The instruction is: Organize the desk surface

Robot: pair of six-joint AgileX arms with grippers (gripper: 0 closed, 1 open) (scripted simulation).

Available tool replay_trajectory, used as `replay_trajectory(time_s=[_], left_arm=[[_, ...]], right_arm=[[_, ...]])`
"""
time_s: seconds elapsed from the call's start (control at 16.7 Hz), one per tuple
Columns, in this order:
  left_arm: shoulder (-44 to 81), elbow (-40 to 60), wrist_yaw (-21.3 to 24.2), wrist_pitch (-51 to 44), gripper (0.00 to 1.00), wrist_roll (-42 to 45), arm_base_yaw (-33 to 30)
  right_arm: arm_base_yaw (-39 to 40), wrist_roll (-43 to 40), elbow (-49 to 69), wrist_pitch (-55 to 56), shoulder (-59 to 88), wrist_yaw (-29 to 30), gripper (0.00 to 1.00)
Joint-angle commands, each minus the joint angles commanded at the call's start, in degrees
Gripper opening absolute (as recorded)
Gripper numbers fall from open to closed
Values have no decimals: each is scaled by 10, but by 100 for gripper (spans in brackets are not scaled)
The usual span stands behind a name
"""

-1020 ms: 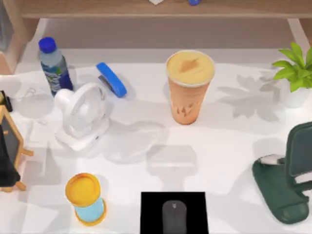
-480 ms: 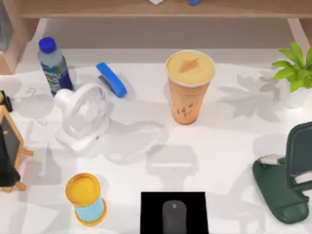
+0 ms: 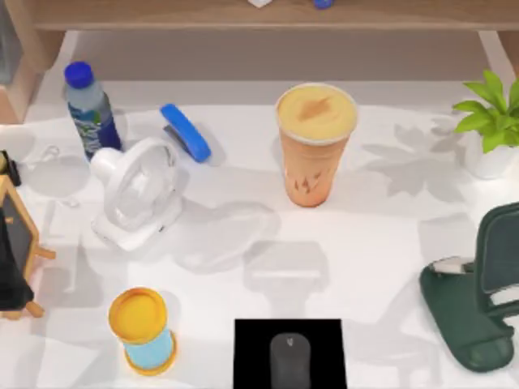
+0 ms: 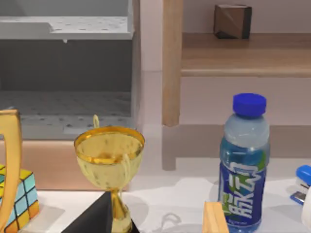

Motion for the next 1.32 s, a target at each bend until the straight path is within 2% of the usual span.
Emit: replay_trajectory(time_s=[0.3,0.54,0.9,1.26,1.32], left_arm=[[0,0,0,0,100,0,0],[0,0,0,0,100,0,0],[0,0,0,0,100,0,0],[0,0,0,0,100,0,0],[0,0,0,0,100,0,0]], right_arm=[[-3,-48,26,48,-15,-44,0],[-36,-62,-29,90,27,-74,0],[-116,-38,-96,161,111,-84,0],[-125,-34,-101,175,120,-89,0],[-125,-34,-101,175,120,-89,8]])
